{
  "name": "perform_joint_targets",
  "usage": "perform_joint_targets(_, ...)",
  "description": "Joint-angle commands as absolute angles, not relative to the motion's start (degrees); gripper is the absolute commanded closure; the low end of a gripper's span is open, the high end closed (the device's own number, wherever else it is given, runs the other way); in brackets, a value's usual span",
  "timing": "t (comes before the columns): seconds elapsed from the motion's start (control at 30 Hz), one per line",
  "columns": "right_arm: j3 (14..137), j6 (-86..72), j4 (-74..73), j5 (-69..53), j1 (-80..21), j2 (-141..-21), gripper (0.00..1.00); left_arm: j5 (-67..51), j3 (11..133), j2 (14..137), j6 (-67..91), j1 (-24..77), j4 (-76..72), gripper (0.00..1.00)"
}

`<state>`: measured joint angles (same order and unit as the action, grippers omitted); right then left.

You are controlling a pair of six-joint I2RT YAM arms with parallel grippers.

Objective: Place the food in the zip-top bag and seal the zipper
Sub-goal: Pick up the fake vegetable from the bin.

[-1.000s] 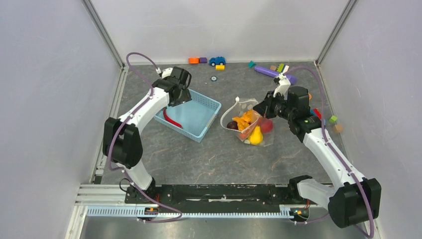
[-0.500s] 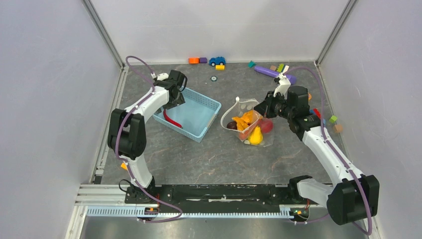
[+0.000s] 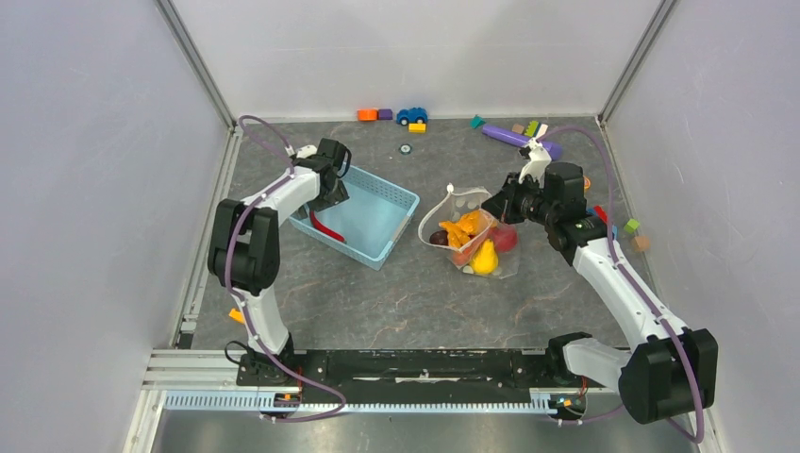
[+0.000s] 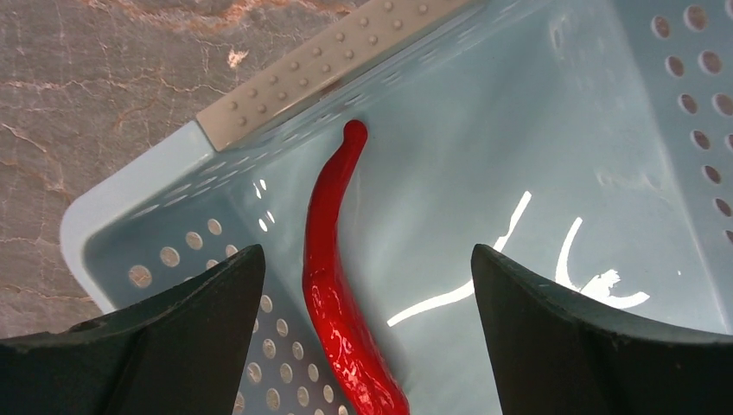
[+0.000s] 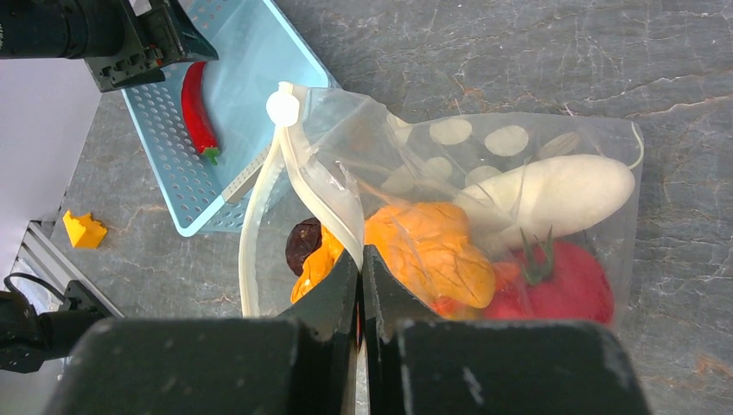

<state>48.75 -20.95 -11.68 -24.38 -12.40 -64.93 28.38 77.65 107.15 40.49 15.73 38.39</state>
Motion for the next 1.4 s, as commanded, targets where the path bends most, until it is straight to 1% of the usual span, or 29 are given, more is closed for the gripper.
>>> perform_joint_targets(0.0,51.2,-21.2,-11.0,-24.1,-12.0,-65.2,0.95,28.3,77.0,108.5,40.8,15.1,35.5,0.07)
perform_joint_targets(0.47,50.4,-21.1,-10.9,-23.9,-11.9,-65.5,0.95,24.3,76.0,110.9,41.6,14.7,32.8,0.11)
perform_joint_targets(0.6,49.9,-21.3,-10.7,-24.3,-11.8,-66.0,0.95,22.1,75.8,111.7,42.3,14.7,32.4,0.13)
perform_joint_targets(0.73,49.7,-21.3,-10.4,-24.4,-11.7,-66.2,0.95,19.0,75.4,111.8,42.4,14.7,31.4,0.14)
perform_joint_targets(0.87,49.5,-21.4,-10.1,-24.6,-11.7,-66.4,0.95,16.4,75.4,111.4,42.7,14.7,30.7,0.17)
perform_joint_targets(0.93,49.4,-21.4,-10.0,-24.6,-11.6,-66.5,0.95,15.8,75.4,111.1,42.8,14.7,30.7,0.19)
perform_joint_targets(1.13,49.1,-21.2,-10.0,-24.5,-11.5,-66.7,0.95,16.5,76.0,110.6,42.2,14.7,34.6,0.21)
perform_joint_targets(1.23,49.1,-21.3,-9.9,-24.6,-11.5,-66.9,0.95,17.1,74.7,109.3,42.1,14.7,34.6,0.29)
perform_joint_targets(1.3,49.2,-21.4,-9.8,-25.0,-11.5,-67.1,0.95,17.6,74.2,108.8,42.2,14.7,34.9,0.30)
perform_joint_targets(1.37,49.2,-21.5,-9.6,-25.1,-11.5,-67.1,0.95,17.7,74.4,108.8,42.2,14.7,35.6,0.34)
